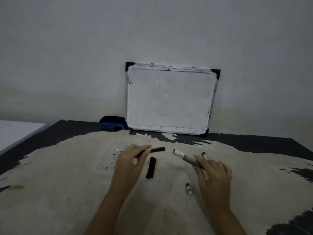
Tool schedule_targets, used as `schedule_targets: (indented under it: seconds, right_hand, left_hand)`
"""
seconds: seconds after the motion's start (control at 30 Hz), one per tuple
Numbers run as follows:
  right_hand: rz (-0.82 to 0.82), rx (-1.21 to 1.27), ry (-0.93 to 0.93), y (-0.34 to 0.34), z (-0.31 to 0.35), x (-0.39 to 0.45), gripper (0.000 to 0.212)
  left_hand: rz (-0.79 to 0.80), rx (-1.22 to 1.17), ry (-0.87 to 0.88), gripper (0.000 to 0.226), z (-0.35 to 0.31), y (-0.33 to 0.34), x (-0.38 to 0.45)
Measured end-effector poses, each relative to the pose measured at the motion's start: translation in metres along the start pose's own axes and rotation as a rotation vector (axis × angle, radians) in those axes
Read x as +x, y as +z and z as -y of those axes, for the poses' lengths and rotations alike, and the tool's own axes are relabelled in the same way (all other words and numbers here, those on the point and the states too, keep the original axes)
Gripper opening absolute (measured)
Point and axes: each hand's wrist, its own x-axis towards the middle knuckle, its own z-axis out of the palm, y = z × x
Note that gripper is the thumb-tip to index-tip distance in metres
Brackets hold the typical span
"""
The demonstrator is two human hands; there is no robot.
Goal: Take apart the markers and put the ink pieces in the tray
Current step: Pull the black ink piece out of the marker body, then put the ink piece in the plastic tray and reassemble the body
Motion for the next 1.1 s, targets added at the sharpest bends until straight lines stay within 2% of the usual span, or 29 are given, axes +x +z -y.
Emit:
schedule_targets:
  seconds: [0.07, 0.13, 0.2, 0.27, 0.4, 0.47, 0.53, 0.6, 0.67, 0.73, 0.83, 0.9, 1.0, 1.1]
  right_hand:
    - [0.003, -0.007, 0.015, 0.0, -0.001, 0.0, 0.029]
    - [0.018, -0.001, 0.025, 0.001, -0.002, 0.0, 0.033]
    - [0.042, 0.003, 0.03, 0.002, -0.002, -0.001, 0.039]
    - [0.053, -0.007, 0.019, 0.003, 0.0, -0.002, 0.04]
    - [0.041, -0.026, -0.011, 0.003, 0.001, -0.002, 0.036]
    - [0.04, -0.017, -0.015, 0.003, 0.002, -0.002, 0.035]
    - [0.044, -0.014, -0.024, 0.004, 0.004, -0.003, 0.036]
    - [0.052, -0.001, -0.045, 0.004, 0.007, -0.004, 0.037]
    - [0.045, 0.021, -0.082, 0.005, 0.012, -0.005, 0.033]
    - [0.038, 0.063, -0.1, 0.005, 0.019, -0.007, 0.03]
    - [0.054, 0.152, -0.107, 0.006, 0.032, -0.011, 0.035]
    - [0.07, 0.202, -0.123, 0.009, 0.039, -0.013, 0.033]
    - [0.12, 0.287, -0.021, 0.014, 0.055, -0.013, 0.038]
    - [0.265, 0.341, 0.281, 0.023, 0.072, -0.014, 0.052]
  left_hand:
    - [-0.138, 0.065, -0.091, 0.023, 0.01, -0.01, 0.001]
    - [-0.206, 0.272, -0.2, 0.022, 0.023, -0.016, 0.002]
    - [-0.151, 0.479, -0.354, 0.024, 0.03, -0.018, 0.002]
    - [-0.051, 0.588, -0.464, 0.022, 0.029, -0.018, 0.001]
    - [0.101, 0.721, -0.529, 0.024, 0.026, -0.019, 0.0]
    - [0.105, 0.736, -0.535, 0.024, 0.028, -0.018, 0.0]
    - [0.028, 0.662, -0.507, 0.025, 0.028, -0.015, -0.001]
    - [-0.083, 0.466, -0.404, 0.026, 0.023, -0.009, 0.0]
    - [-0.107, 0.208, -0.305, 0.027, 0.007, -0.001, 0.003]
    - [-0.023, -0.069, -0.298, 0.029, -0.013, 0.007, 0.002]
    - [0.181, -0.476, -0.454, 0.029, -0.032, 0.019, -0.006]
    - [0.248, -0.671, -0.501, 0.024, -0.034, 0.024, -0.011]
    - [0.16, -0.674, -0.446, 0.011, -0.034, 0.019, -0.008]
    - [-0.07, -0.563, -0.379, 0.01, -0.028, 0.007, 0.001]
